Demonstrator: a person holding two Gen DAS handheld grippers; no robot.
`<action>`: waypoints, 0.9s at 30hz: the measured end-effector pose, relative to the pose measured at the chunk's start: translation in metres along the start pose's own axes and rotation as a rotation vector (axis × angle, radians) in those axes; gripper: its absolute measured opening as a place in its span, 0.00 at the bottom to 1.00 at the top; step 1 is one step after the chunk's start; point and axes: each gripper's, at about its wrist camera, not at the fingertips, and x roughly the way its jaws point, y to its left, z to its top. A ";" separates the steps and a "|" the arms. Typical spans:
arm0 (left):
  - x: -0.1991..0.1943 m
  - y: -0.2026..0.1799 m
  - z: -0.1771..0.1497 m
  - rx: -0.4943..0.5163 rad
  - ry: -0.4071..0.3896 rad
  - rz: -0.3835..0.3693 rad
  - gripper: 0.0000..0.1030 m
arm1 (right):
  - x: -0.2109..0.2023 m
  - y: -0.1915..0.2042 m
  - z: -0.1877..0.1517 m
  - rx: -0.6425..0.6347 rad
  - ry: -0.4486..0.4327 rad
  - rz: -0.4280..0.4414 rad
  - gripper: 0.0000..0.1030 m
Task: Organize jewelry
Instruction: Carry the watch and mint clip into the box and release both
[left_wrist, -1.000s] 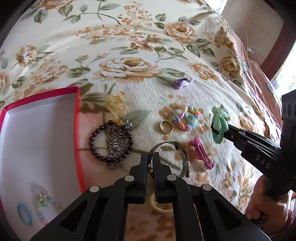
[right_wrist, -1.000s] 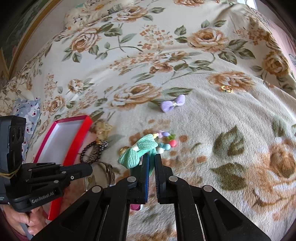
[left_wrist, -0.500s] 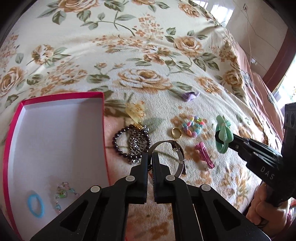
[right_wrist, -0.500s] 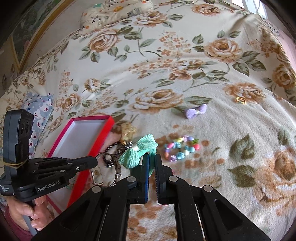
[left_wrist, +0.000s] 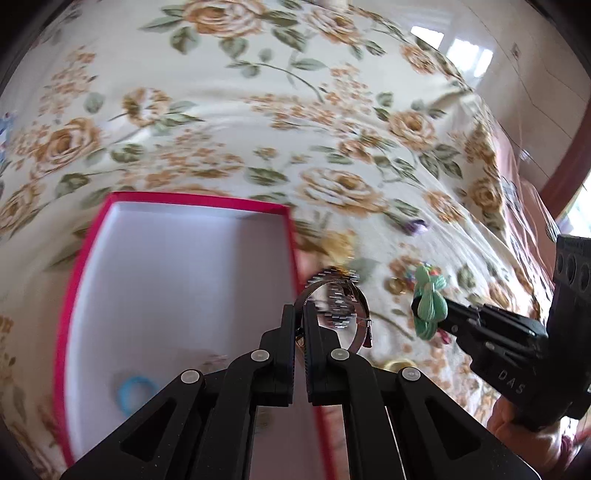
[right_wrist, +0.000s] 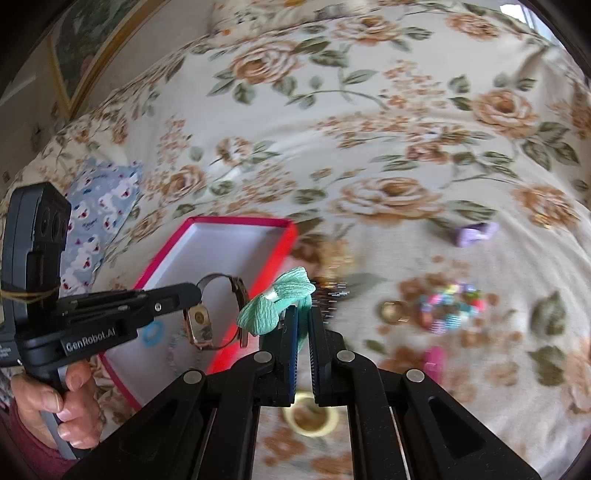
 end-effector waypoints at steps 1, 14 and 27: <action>-0.003 0.006 -0.001 -0.011 -0.004 0.007 0.02 | 0.005 0.008 0.001 -0.013 0.007 0.013 0.05; -0.017 0.081 -0.009 -0.167 -0.015 0.082 0.02 | 0.076 0.080 0.003 -0.178 0.117 0.084 0.05; 0.021 0.101 0.005 -0.188 0.043 0.117 0.02 | 0.119 0.089 0.003 -0.276 0.221 0.023 0.05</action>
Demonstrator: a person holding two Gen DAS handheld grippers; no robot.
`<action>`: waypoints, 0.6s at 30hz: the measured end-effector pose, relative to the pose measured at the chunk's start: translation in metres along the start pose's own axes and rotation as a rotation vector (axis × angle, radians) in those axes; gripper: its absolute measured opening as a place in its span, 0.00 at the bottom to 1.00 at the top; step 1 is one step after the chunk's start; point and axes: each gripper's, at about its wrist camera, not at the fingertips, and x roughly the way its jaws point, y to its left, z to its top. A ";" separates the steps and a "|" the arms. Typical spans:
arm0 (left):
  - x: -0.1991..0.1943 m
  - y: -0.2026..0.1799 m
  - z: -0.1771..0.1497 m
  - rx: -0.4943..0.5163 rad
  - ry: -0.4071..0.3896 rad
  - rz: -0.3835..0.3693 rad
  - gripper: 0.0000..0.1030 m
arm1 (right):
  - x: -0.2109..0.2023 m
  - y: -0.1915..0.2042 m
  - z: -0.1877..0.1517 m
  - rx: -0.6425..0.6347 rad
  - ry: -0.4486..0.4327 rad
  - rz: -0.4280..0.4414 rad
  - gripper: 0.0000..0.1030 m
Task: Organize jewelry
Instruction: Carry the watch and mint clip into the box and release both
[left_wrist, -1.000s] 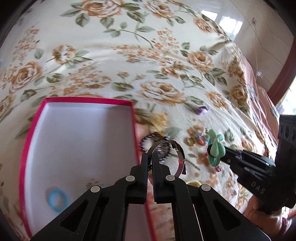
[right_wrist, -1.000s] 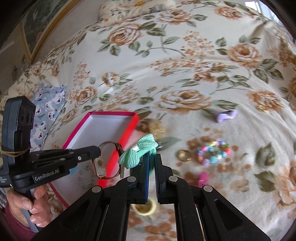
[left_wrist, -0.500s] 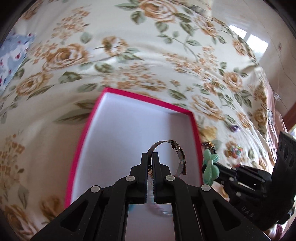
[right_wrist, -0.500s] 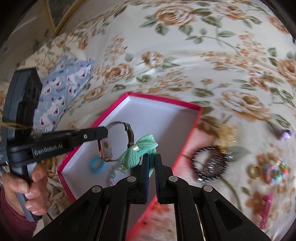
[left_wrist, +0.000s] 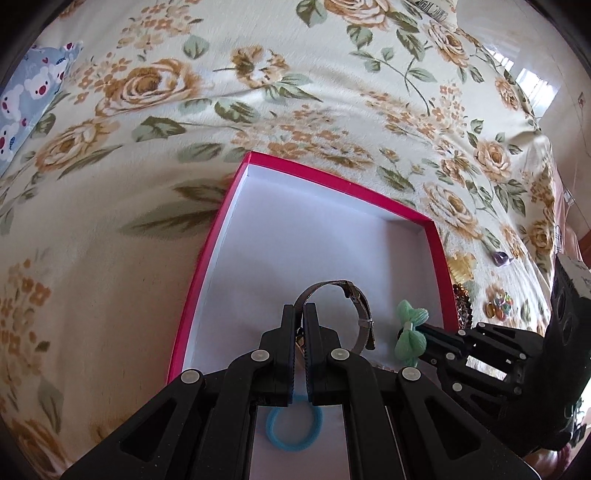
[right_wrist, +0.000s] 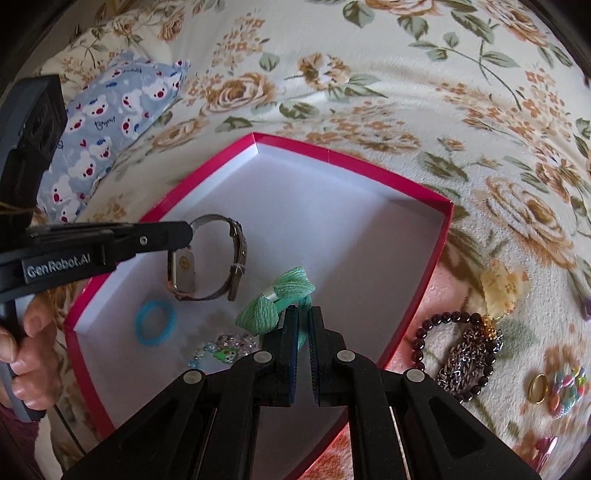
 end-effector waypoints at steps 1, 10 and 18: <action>0.001 0.000 0.000 0.002 0.001 0.003 0.02 | 0.001 0.000 0.000 0.000 0.002 0.001 0.05; 0.014 -0.003 0.005 0.016 0.018 0.020 0.00 | 0.003 0.000 0.002 0.003 0.004 0.007 0.07; 0.015 -0.004 0.003 0.021 0.016 0.028 0.01 | 0.002 -0.002 0.001 0.029 -0.003 0.025 0.10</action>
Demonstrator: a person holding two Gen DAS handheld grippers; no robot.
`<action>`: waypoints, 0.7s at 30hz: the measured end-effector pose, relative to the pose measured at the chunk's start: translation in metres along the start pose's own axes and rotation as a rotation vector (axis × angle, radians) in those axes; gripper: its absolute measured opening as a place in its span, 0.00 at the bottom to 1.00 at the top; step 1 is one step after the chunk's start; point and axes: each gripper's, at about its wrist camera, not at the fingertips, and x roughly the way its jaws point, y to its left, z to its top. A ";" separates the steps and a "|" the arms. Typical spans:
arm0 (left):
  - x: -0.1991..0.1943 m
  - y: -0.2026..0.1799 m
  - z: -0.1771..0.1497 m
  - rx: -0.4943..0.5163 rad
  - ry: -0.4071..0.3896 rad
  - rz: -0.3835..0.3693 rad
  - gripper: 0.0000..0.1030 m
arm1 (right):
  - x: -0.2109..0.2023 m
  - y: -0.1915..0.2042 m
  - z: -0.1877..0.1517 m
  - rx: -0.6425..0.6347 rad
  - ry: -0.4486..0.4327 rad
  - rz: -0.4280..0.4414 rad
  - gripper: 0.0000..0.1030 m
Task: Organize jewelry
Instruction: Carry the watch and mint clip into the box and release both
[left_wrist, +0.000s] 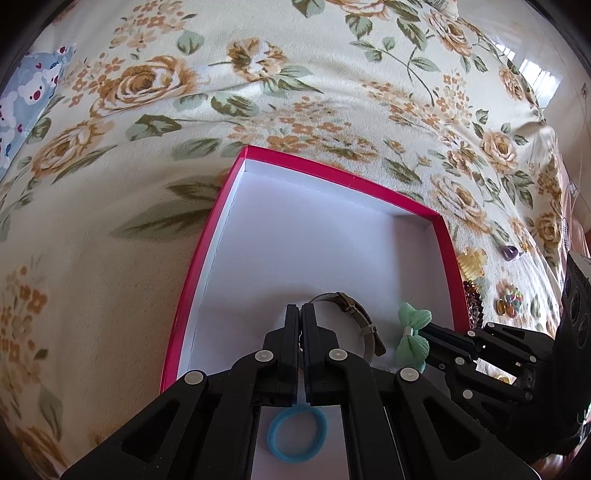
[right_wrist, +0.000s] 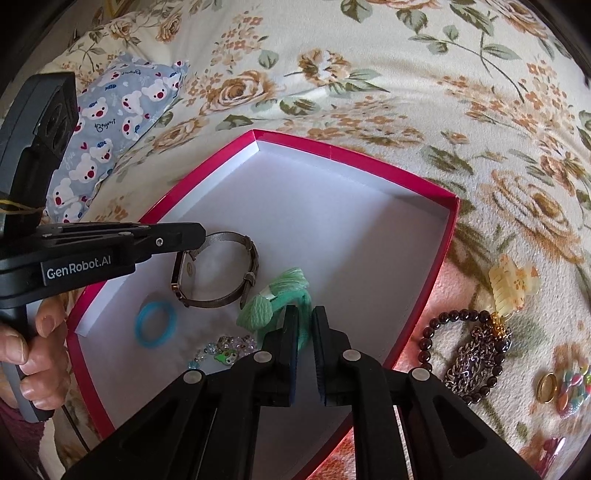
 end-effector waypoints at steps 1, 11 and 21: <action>0.000 0.000 0.000 0.000 0.000 0.001 0.01 | -0.001 -0.001 0.000 0.006 -0.001 0.004 0.10; -0.009 -0.001 -0.004 -0.027 0.001 -0.015 0.18 | -0.026 -0.013 -0.004 0.075 -0.054 0.040 0.25; -0.044 -0.029 -0.021 0.011 -0.067 -0.011 0.51 | -0.086 -0.060 -0.039 0.223 -0.163 0.019 0.45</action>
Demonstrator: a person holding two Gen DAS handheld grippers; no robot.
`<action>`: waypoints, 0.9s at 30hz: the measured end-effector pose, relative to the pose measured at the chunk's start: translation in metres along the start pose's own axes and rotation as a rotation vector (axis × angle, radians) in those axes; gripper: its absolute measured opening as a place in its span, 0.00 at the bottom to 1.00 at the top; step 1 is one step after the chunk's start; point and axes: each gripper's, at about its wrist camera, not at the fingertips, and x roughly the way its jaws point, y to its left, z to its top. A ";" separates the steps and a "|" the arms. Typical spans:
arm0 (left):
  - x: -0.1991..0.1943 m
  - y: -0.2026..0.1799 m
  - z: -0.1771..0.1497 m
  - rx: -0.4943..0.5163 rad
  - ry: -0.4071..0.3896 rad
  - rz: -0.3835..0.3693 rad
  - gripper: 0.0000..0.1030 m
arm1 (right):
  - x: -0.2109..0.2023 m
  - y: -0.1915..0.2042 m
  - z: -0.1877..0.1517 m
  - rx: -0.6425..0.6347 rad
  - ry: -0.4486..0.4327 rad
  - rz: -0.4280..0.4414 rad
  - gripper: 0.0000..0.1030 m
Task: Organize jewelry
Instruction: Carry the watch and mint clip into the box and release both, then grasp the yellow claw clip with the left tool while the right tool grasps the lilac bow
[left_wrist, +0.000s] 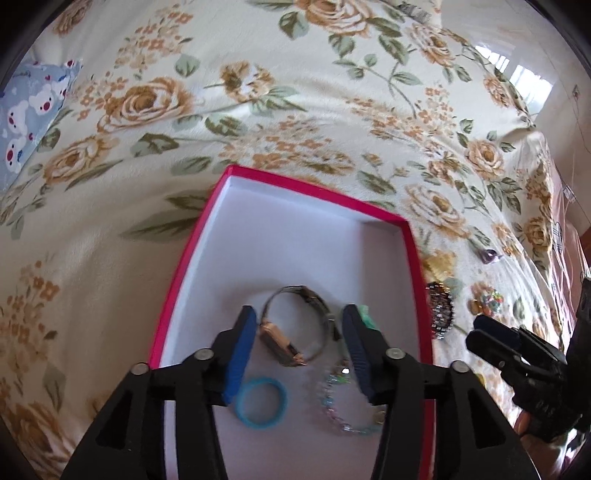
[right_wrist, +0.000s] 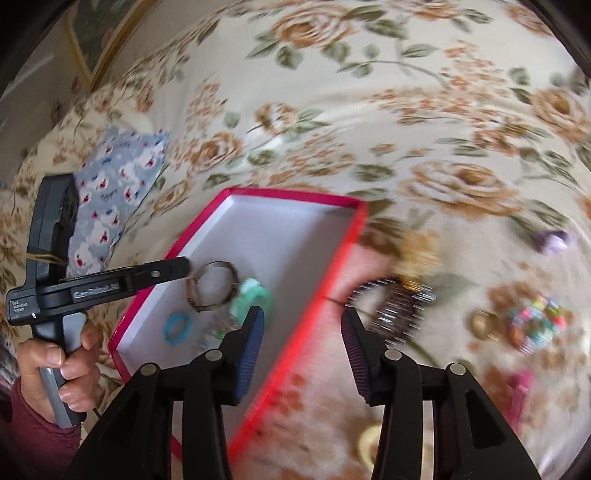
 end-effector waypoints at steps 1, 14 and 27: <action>-0.002 -0.003 -0.001 0.005 -0.003 -0.005 0.55 | -0.006 -0.009 -0.003 0.021 -0.008 -0.014 0.46; 0.000 -0.067 -0.004 0.118 0.019 -0.080 0.63 | -0.060 -0.088 -0.017 0.168 -0.083 -0.134 0.49; 0.013 -0.106 0.004 0.172 0.028 -0.114 0.65 | -0.073 -0.112 -0.016 0.206 -0.115 -0.155 0.51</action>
